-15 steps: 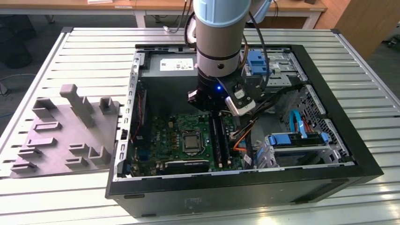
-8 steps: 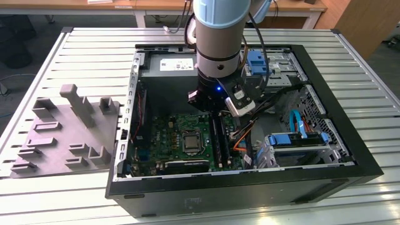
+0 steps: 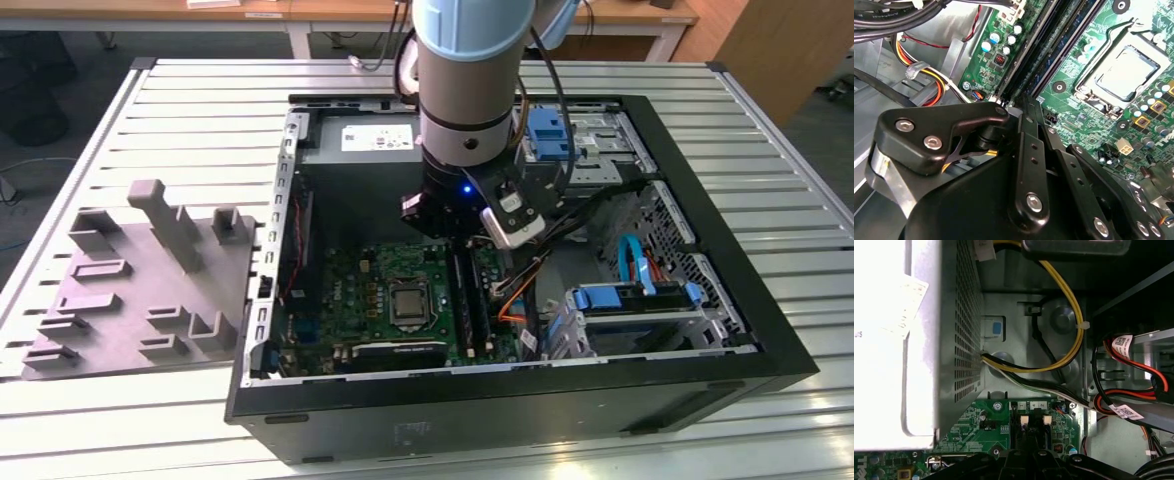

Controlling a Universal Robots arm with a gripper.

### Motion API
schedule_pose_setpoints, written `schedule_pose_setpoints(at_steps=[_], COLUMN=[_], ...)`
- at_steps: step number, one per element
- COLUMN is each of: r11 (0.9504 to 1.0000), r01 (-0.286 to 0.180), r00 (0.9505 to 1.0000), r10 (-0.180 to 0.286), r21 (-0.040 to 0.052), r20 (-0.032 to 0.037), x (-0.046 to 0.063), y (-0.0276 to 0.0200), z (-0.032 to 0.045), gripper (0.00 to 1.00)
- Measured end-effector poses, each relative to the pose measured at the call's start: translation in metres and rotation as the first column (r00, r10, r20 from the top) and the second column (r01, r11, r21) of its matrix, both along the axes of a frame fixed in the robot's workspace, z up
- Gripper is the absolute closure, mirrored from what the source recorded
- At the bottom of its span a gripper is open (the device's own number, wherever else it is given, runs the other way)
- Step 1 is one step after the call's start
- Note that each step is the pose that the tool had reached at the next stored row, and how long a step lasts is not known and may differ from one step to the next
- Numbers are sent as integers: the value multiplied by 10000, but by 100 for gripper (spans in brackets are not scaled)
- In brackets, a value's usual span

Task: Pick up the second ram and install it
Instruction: 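Press down the second ram until it locks into place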

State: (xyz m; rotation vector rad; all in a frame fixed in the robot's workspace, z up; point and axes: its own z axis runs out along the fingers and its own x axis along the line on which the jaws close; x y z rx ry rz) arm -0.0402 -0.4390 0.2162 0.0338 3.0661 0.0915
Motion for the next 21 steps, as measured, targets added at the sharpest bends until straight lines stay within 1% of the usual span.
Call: schedule_pose_setpoints(at_steps=[2,4,6,8,10,15,17,19,21], r11=[10000,10000,10000,10000,10000,10000,10000,10000,10000], r01=[0,1,1,1,0,0,0,0,0], r00=[10000,10000,10000,10000,10000,10000,10000,10000,10000], r10=[0,-1,-1,-1,0,0,0,0,0], r21=[0,20,1,3,1,1,0,1,1], r20=[0,8,0,1,0,0,-1,0,0], x=[0,1,0,0,0,0,0,0,0], y=[0,2,0,0,0,-1,-10,-29,-61], z=[3,26,76,115,137,139,140,139,139], gripper=[89,89,89,89,89,89,89,89,89])
